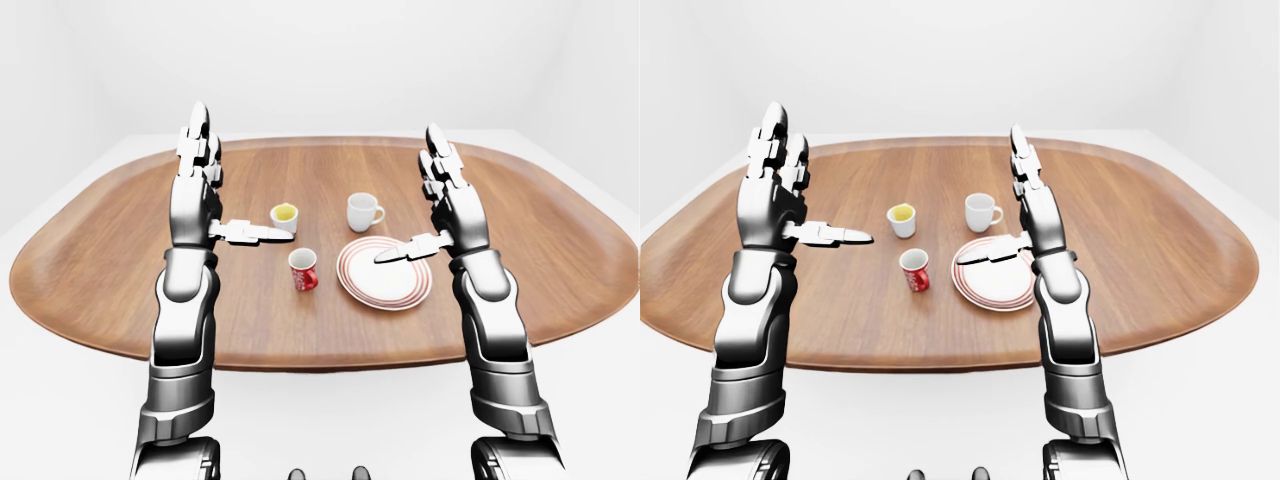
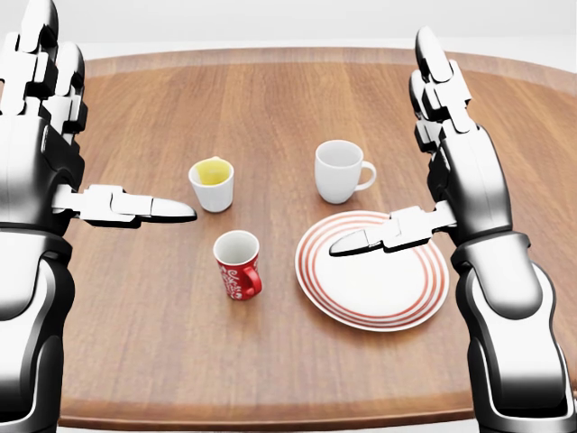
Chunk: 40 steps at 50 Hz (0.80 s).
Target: Pick up the red mug and put it on the plate
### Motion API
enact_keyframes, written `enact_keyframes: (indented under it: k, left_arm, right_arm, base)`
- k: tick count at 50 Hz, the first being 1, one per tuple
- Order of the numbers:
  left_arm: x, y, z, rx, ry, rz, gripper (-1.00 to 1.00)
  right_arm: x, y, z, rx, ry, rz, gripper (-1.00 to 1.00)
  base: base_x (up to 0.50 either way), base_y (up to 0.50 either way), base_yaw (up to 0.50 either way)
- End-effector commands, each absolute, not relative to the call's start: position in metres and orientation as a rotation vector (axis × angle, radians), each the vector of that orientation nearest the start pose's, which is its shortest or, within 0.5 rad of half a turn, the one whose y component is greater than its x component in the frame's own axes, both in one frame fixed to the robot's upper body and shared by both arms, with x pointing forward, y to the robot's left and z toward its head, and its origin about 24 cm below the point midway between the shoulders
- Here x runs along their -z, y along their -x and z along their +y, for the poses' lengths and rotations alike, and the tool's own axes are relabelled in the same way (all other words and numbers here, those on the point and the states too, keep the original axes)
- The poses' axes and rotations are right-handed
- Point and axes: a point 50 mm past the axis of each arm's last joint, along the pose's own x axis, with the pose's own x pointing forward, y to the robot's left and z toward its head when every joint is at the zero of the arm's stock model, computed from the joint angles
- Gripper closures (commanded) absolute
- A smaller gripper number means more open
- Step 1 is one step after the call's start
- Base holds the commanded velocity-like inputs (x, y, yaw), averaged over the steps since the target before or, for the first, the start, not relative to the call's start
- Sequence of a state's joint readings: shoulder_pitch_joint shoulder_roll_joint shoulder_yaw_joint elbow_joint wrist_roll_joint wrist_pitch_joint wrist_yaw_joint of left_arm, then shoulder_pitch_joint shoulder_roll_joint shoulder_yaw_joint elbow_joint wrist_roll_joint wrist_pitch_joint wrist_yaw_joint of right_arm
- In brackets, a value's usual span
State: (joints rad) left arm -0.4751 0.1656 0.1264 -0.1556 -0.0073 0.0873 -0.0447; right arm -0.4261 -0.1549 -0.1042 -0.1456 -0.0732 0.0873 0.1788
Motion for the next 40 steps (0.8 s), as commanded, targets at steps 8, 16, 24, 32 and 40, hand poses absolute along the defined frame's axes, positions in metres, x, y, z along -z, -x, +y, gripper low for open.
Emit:
enact_keyframes:
  k: [8,16,24,32,40]
  left_arm:
    - [-0.2059,-0.307,0.1679,0.02,-0.14,-0.542,-1.0]
    - [-0.204,-0.3081,0.1675,0.02,-0.141,-0.532,-1.0]
    - [-0.2049,-0.3069,0.1672,0.022,-0.141,-0.539,-1.0]
    - [-0.204,-0.3069,0.1672,0.022,-0.142,-0.536,-1.0]
    - [-0.2034,-0.3071,0.1668,0.023,-0.142,-0.533,-1.0]
  right_arm:
    - [-0.1858,-0.3067,-0.1577,-0.144,0.248,-0.46,-1.0]
    - [-0.1856,-0.307,-0.1575,-0.145,0.249,-0.458,-1.0]
    - [-0.1863,-0.306,-0.1575,-0.146,0.252,-0.462,-1.0]
    - [-0.186,-0.3058,-0.1572,-0.147,0.253,-0.462,-1.0]
    - [-0.1851,-0.3061,-0.157,-0.149,0.253,-0.458,-1.0]
  base:
    - [0.24,0.0,0.0]
    - [0.25,0.0,0.0]
    - [0.25,0.0,0.0]
    - [0.25,0.0,0.0]
    - [0.25,0.0,0.0]
